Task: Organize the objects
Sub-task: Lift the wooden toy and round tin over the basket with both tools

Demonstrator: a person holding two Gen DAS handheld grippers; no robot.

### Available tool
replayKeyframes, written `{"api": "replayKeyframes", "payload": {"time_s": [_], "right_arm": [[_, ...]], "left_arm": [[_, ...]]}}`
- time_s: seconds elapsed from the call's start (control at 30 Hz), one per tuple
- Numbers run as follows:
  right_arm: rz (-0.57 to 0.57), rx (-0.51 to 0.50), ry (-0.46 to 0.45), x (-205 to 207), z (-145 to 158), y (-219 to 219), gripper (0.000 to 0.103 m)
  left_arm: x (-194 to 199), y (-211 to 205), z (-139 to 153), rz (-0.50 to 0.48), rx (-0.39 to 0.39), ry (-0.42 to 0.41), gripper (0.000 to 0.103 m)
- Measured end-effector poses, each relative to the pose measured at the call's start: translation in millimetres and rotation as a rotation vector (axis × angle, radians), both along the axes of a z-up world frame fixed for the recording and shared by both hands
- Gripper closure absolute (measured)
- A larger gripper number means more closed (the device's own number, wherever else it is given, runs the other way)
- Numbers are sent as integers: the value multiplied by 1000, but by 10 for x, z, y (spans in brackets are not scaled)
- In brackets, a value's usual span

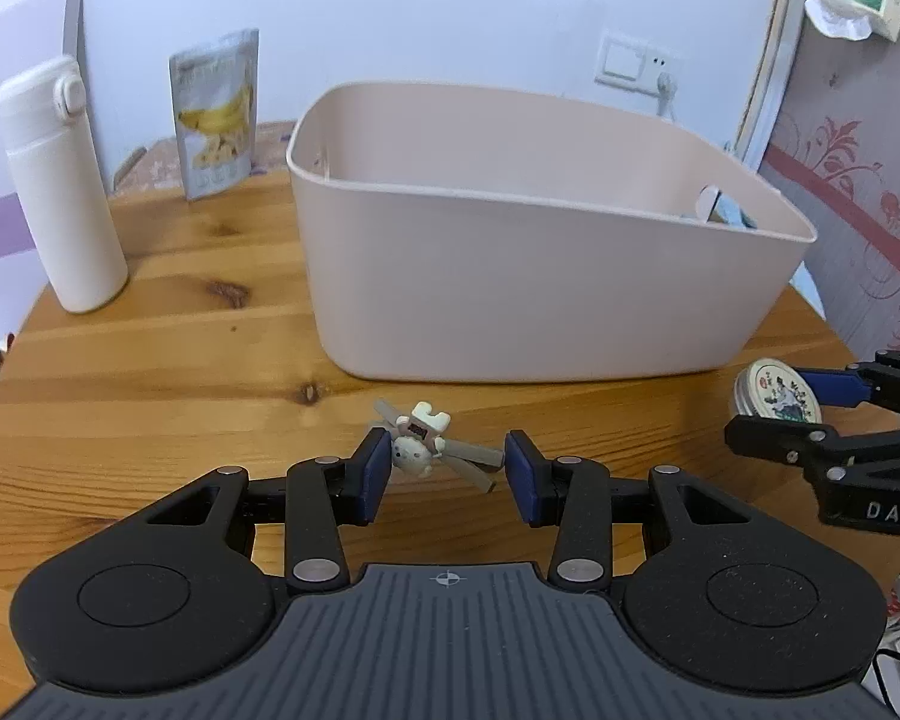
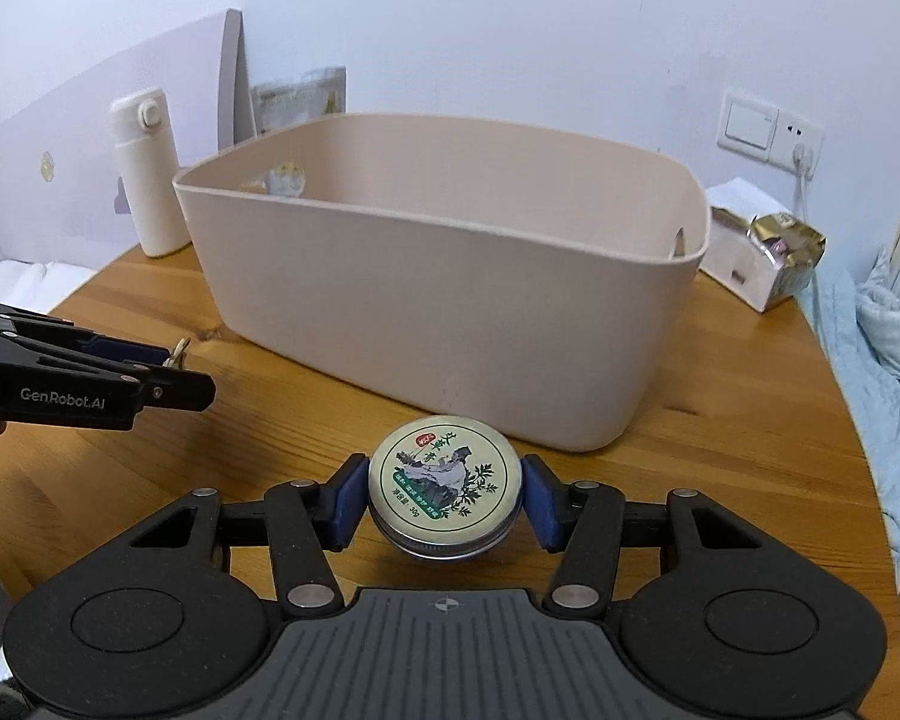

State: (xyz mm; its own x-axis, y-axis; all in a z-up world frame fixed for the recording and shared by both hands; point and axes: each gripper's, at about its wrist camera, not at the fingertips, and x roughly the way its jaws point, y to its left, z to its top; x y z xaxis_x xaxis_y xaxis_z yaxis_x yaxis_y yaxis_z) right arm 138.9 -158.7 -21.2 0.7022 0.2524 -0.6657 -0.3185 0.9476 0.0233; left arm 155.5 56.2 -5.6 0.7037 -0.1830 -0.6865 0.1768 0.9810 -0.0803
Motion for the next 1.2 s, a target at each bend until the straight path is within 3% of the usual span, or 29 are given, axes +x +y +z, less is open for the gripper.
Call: {"api": "replayKeyframes", "payload": {"time_s": [0.63,0.97,1.2], "right_arm": [[-40,14,-209,-220,723,-158,51],[-66,13,-260,-15,862,-204,51],[-68,-4,-271,268,894,-211,51]], "left_arm": [[-118,57,627,-17,-14,-161,60],[186,-26,857,-34,21,-222,60],[582,-115,842,-42,10,-197,60]]}}
